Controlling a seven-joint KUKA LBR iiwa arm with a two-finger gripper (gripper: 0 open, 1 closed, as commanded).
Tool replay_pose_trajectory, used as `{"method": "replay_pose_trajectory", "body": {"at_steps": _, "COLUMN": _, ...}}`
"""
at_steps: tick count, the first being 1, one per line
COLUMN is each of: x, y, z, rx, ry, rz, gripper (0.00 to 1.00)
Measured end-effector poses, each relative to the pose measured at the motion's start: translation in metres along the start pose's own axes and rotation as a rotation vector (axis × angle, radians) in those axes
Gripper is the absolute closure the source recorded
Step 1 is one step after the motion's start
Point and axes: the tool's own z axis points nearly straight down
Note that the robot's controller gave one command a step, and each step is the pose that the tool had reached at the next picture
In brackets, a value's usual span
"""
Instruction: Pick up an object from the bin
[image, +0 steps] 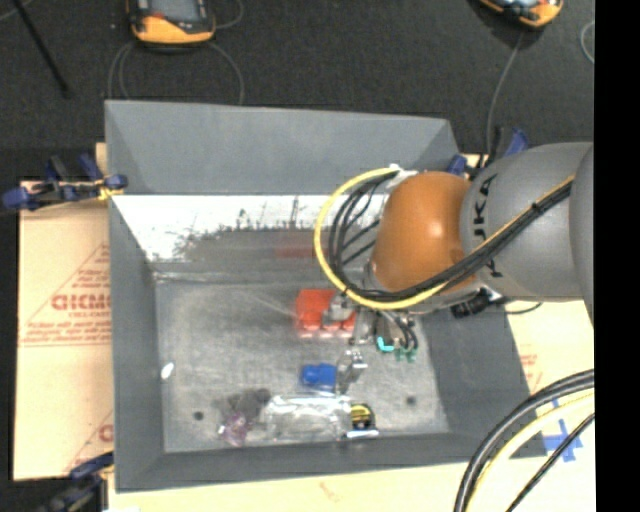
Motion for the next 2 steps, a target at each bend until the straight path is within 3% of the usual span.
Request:
{"method": "replay_pose_trajectory", "body": {"at_steps": 1, "x": 0.0119, "y": 0.0111, "z": 0.0179, "rx": 0.001, "ry": -0.039, "rz": 0.194, "gripper": 0.0}}
{"method": "replay_pose_trajectory", "body": {"at_steps": 2, "x": 0.0156, "y": 0.015, "z": 0.0215, "rx": -0.003, "ry": -0.028, "rz": 0.191, "gripper": 1.0}}
